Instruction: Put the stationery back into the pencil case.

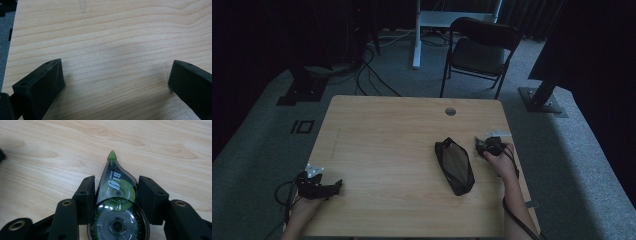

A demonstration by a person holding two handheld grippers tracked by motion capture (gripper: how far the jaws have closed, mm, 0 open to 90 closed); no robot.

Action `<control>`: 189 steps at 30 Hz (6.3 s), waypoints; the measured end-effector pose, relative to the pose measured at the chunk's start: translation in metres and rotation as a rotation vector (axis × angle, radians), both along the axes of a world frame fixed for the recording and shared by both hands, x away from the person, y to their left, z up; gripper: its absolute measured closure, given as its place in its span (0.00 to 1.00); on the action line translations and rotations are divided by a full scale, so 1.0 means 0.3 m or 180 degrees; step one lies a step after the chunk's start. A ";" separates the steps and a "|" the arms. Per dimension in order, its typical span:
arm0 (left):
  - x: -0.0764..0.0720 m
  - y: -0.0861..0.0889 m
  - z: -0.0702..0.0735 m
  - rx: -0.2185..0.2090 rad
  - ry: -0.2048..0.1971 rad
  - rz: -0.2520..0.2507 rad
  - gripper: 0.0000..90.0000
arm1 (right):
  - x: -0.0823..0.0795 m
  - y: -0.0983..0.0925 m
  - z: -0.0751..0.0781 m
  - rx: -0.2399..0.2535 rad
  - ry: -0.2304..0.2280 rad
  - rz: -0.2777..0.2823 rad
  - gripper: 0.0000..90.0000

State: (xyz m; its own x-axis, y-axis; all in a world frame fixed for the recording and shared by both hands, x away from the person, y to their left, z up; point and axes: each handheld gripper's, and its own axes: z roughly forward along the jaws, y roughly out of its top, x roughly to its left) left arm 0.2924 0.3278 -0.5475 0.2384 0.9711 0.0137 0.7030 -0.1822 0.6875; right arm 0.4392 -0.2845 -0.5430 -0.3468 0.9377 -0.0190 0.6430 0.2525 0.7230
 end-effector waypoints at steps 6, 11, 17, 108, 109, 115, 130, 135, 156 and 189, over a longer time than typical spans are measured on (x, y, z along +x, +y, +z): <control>0.000 0.000 0.000 -0.0002 0.0000 0.0001 0.00 | -0.015 -0.003 0.025 0.0085 0.0050 -0.0056 0.55; 0.000 0.000 0.000 -0.0001 0.0000 0.0000 0.01 | -0.037 -0.002 0.077 0.0073 -0.0007 -0.0041 0.55; 0.000 0.000 0.000 -0.0001 0.0000 0.0000 0.00 | -0.055 0.004 0.115 0.0133 -0.0038 -0.0050 0.55; 0.000 0.000 0.000 -0.0001 0.0000 0.0001 0.00 | -0.305 0.414 0.224 0.0077 0.0139 0.0112 0.55; 0.000 0.000 0.000 -0.0001 0.0000 0.0000 0.01 | -0.303 0.417 0.221 0.0045 0.0173 0.0126 0.55; 0.000 0.000 0.000 -0.0001 0.0000 0.0000 0.00 | -0.292 0.434 0.205 0.0008 0.0314 0.0112 0.56; 0.000 0.000 0.000 -0.0001 0.0000 0.0000 0.00 | -0.264 0.446 0.167 -0.0036 0.0471 -0.0133 0.55; 0.000 0.000 0.000 -0.0001 0.0000 -0.0001 0.01 | -0.259 0.446 0.165 -0.0011 0.0511 -0.0125 0.55; 0.000 0.000 0.000 -0.0002 -0.0001 -0.0001 0.01 | -0.249 0.440 0.157 0.0026 0.0649 -0.0120 0.55; 0.000 0.000 0.000 -0.0001 0.0000 0.0001 0.01 | -0.309 0.393 0.294 0.0226 0.0180 0.0067 0.63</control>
State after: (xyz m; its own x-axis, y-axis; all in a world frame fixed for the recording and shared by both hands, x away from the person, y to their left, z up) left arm 0.2924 0.3278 -0.5475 0.2380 0.9712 0.0133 0.7031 -0.1817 0.6875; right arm 0.3466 -0.1666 -0.4547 -0.3652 0.9285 0.0673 0.6784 0.2160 0.7022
